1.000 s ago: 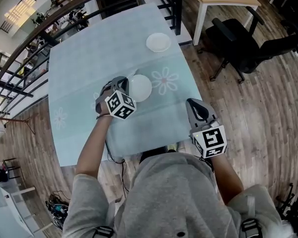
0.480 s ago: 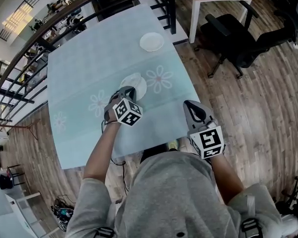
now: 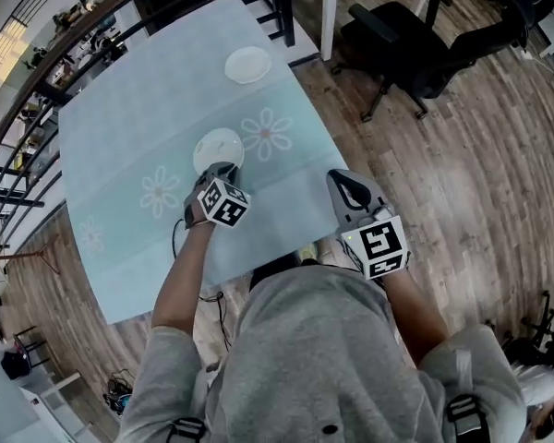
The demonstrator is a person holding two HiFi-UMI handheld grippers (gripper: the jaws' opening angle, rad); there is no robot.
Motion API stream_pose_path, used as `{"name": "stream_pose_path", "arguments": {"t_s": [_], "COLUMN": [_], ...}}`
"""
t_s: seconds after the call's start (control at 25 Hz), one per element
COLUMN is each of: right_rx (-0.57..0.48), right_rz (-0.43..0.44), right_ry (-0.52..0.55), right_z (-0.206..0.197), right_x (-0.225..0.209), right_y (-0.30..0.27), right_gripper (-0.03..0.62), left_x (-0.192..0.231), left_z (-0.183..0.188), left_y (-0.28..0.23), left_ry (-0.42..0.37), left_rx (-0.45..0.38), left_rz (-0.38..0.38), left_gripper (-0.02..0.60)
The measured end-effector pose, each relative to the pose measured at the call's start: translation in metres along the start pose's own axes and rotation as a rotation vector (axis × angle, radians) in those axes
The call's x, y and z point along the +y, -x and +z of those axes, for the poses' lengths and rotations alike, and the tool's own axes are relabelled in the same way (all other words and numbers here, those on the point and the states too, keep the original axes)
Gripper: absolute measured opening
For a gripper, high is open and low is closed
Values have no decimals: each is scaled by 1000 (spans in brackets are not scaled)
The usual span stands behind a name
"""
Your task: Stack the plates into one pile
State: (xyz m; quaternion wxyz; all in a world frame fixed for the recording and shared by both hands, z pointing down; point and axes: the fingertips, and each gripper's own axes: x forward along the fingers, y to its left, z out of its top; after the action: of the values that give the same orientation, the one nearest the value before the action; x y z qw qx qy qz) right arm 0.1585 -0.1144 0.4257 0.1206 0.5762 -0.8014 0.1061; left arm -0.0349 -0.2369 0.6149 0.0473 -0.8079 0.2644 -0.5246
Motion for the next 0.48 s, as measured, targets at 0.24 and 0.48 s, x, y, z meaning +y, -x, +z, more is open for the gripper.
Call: {"name": "stream_pose_path", "arguments": {"t_s": [0.24, 0.48], "right_rx": [5, 8], "right_rz": [-53, -70], "right_ry": [-21, -44], "right_z": [-1, -3], "right_x": [-32, -49], "right_y": [7, 17], "right_gripper": [26, 26], "left_x": [-9, -16], "left_z": [-2, 3], "left_y": [-22, -29], "left_ry": [42, 123], "left_rx": [23, 27], "left_rz": [-52, -86], "left_gripper": [32, 34]}}
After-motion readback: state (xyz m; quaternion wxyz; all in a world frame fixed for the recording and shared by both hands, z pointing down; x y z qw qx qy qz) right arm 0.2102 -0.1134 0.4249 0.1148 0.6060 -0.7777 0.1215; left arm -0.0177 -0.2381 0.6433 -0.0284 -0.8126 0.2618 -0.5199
